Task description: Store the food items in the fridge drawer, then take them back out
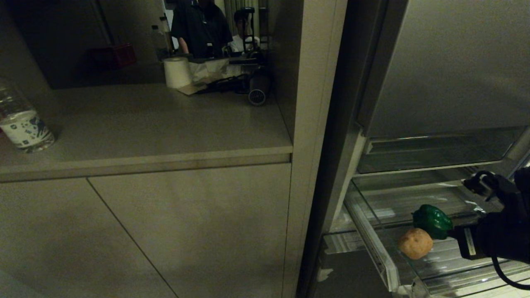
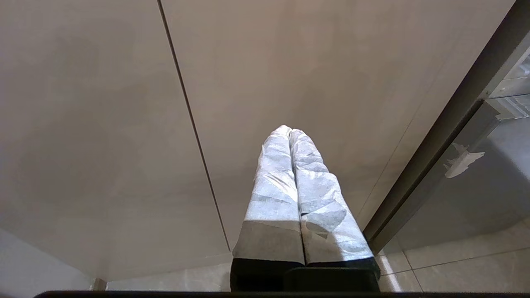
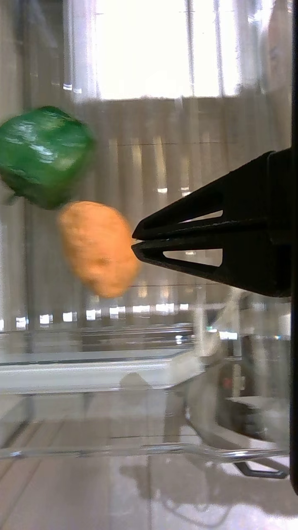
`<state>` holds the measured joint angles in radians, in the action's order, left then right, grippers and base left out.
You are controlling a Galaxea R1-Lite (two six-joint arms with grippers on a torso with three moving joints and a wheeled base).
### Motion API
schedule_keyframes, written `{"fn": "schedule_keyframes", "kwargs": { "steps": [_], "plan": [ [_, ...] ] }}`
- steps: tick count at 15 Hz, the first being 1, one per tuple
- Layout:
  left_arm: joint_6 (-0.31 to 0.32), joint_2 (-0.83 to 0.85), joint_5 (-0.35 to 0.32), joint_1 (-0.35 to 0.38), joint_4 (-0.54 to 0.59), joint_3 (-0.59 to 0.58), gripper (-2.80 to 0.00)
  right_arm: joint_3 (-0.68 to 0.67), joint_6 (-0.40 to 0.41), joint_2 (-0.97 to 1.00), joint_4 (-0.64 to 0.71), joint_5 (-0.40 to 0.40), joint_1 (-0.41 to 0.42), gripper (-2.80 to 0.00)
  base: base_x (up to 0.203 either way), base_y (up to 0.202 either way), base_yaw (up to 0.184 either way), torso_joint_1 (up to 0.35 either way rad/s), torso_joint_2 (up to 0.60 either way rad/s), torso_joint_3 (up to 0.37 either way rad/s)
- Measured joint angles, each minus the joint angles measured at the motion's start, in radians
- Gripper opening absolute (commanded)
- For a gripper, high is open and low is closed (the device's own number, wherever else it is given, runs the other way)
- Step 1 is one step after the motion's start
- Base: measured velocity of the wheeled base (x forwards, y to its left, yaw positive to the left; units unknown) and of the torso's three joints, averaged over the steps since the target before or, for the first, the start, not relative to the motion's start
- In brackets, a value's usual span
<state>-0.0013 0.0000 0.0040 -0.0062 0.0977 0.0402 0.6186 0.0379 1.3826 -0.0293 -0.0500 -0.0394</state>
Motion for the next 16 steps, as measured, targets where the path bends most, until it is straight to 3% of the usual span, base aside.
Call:
{"fn": "schedule_keyframes", "kwargs": {
  "steps": [5, 16],
  "plan": [
    [0.000, 0.000, 0.000, 0.000, 0.000, 0.000, -2.80, 0.044, 0.004, 0.069, 0.001, -0.001, 0.000, -2.80, 0.000, 0.000, 0.000, 0.000, 0.00, 0.000],
    [0.000, 0.000, 0.000, 0.000, 0.000, 0.000, -2.80, -0.080, 0.008, 0.009, 0.046, -0.010, 0.000, -2.80, 0.000, 0.000, 0.000, 0.000, 0.00, 0.000]
  ]
}}
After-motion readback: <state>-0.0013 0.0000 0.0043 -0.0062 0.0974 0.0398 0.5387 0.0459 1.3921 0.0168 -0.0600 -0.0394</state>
